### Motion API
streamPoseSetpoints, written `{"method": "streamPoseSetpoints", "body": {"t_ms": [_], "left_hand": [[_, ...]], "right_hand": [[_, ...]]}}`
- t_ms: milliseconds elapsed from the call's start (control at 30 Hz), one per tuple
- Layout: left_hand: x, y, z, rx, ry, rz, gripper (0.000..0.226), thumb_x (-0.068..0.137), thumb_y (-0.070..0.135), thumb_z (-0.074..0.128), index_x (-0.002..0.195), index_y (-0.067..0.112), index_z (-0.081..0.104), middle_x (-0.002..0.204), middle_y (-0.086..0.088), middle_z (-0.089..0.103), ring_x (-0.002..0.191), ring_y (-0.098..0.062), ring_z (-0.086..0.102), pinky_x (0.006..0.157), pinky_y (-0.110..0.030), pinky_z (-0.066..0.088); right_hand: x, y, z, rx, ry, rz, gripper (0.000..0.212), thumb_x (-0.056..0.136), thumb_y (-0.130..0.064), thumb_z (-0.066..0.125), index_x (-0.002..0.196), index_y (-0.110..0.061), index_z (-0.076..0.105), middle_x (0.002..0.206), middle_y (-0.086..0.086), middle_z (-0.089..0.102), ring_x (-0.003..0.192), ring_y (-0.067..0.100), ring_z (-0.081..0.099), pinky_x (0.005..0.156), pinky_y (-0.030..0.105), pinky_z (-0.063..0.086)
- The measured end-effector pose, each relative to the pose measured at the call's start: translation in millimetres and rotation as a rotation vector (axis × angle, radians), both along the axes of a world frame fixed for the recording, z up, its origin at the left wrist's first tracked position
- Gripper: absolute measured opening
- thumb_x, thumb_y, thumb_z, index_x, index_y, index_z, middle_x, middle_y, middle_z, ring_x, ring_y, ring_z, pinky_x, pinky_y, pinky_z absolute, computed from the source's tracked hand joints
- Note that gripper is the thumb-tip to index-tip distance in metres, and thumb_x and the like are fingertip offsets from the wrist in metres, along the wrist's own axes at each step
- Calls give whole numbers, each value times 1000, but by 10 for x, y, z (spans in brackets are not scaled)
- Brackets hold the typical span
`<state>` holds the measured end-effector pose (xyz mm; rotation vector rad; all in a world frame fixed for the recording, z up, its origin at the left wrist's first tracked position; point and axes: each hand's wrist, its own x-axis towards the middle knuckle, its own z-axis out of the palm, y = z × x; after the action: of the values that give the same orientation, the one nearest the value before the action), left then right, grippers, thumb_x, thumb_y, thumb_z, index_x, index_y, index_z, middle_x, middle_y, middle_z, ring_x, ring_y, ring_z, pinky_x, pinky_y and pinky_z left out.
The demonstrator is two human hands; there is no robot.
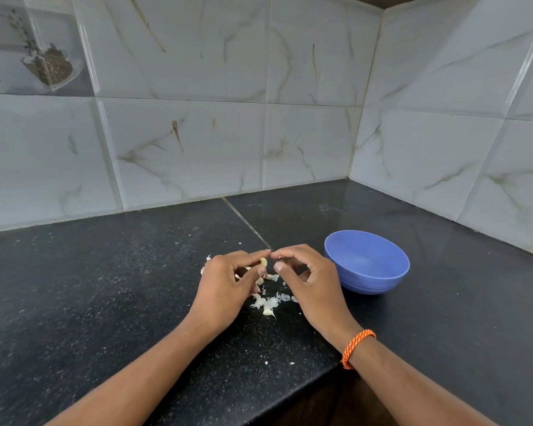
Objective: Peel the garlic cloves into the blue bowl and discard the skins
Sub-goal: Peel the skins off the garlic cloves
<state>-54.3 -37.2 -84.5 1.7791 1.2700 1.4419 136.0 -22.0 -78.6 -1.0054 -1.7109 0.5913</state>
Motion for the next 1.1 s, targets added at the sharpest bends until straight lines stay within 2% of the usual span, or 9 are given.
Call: {"method": "streamPoseSetpoints", "body": {"t_ms": [100,233,367,467,633,867,933,1033,1100], "left_hand": [[-6,-16,12,22,73,-20,32,104,16,72,131,31,78,84,5,73,68,-10,66,68,-30,60],[19,-55,54,18,97,-30,41,102,17,74,140,30,72,87,11,76,71,-8,66,67,-18,54],[36,-81,90,23,129,-13,53,99,16,78,147,32,65,89,15,78,72,-7,71,72,-27,62],[40,-94,111,32,134,21,45,98,15,80,140,31,71,86,15,80,73,-11,76,74,-34,66],[71,-109,123,12,84,23,26,97,13,80,112,34,83,82,10,81,72,-13,78,70,-46,66],[91,-100,92,-10,67,2,25,96,8,79,108,29,86,84,10,81,74,-13,79,75,-47,66],[102,-100,91,-36,30,-13,24,97,5,78,109,24,87,88,10,82,76,-12,80,76,-43,67],[105,-91,102,-80,-20,-30,22,97,4,78,107,22,86,88,9,83,76,-14,81,66,-27,63],[98,-86,109,-115,-65,-57,21,96,3,78,105,20,86,89,6,84,77,-19,81,67,-23,61]], "right_hand": [[-30,-59,31,-20,2,50,14,98,-20,76,108,-29,74,101,-16,76,96,12,73,71,19,54],[-31,-92,55,7,0,69,15,97,-22,77,110,-28,73,100,-15,76,97,13,73,70,16,50],[-30,-94,48,-1,6,59,15,99,-17,76,111,-26,73,98,-16,76,96,11,73,69,19,54],[-27,-99,61,0,30,57,17,98,-15,76,111,-25,73,96,-13,77,93,13,74,67,22,56],[-29,-105,72,17,46,52,19,97,-11,77,111,-23,73,92,-12,78,88,14,75,66,22,57],[-68,-100,43,32,72,28,25,93,-1,75,107,-22,69,82,-8,77,77,17,73,65,19,54],[-86,-95,31,29,102,19,28,92,0,74,105,-23,67,80,-4,76,73,20,72,64,26,57],[-105,-93,21,12,152,22,28,91,-2,74,101,-26,64,79,3,75,69,26,71,63,51,61],[-113,-100,20,-3,180,27,27,90,-3,75,100,-24,62,78,5,75,67,33,69,61,58,58]]}}
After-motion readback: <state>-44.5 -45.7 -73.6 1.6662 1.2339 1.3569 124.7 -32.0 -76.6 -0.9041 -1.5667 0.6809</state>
